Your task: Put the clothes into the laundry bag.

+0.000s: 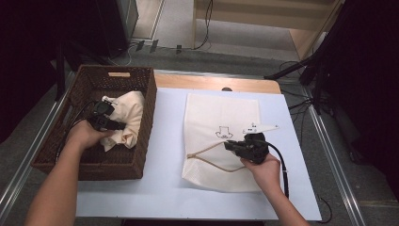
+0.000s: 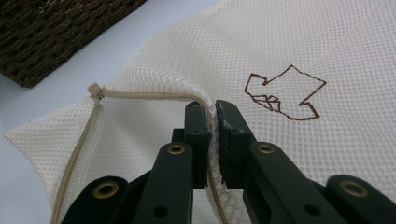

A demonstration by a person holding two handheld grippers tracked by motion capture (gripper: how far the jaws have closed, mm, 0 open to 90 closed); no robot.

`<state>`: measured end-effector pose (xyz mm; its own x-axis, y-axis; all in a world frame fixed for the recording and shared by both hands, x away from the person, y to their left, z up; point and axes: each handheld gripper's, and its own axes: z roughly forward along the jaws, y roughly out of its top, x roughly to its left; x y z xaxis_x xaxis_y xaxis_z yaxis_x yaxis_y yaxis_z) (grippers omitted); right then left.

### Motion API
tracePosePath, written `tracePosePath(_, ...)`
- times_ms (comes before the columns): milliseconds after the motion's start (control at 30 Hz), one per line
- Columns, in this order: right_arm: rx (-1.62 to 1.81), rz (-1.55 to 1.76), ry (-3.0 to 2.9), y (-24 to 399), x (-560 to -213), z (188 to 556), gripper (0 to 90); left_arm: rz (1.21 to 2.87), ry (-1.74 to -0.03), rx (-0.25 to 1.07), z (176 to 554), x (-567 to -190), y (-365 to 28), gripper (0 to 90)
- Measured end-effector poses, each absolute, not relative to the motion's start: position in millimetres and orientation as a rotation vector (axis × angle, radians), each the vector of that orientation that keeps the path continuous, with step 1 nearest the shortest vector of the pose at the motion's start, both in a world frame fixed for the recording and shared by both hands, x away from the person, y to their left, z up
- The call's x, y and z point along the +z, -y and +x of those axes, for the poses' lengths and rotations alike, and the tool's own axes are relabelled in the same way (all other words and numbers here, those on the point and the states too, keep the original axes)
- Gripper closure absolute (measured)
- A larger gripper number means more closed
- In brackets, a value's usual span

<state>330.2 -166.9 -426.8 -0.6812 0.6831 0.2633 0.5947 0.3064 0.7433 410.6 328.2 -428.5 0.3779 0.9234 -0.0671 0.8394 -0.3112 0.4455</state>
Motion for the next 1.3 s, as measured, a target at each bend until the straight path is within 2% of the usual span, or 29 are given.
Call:
tracePosePath(67, 1.324, 1.200, -2.456, 167, -427, 330, 84.3, 2.224, -1.549, 0.247, 411, -427, -331, 61.7)
tracePosePath(133, 1.327, 1.200, -2.453, 167, -426, 329, 84.3, 2.279, -1.527, 0.315, 413, -416, -323, 63.9)
tracePosePath(200, 1.331, 1.202, -2.452, 167, -426, 329, 84.1, 2.271, -1.487, 0.324, 413, -404, -321, 66.3)
tracePosePath(400, 1.321, 1.202, -2.459, 166, -427, 328, 84.2, 2.114, -1.557, 0.124, 414, -384, -338, 66.9)
tracePosePath(467, 1.317, 1.200, -2.459, 166, -427, 328, 84.2, 2.118, -1.538, 0.119, 413, -376, -342, 66.9)
tracePosePath(700, 1.326, 1.202, -2.453, 167, -427, 329, 84.3, 2.141, -1.387, 0.142, 406, -340, -349, 67.0)
tracePosePath(833, 1.322, 1.204, -2.455, 166, -427, 328, 84.3, 2.127, -1.255, 0.109, 399, -322, -355, 66.7)
tracePosePath(1300, 1.330, 1.201, -2.458, 167, -427, 329, 84.3, 2.215, -1.083, 0.131, 386, -271, -341, 66.5)
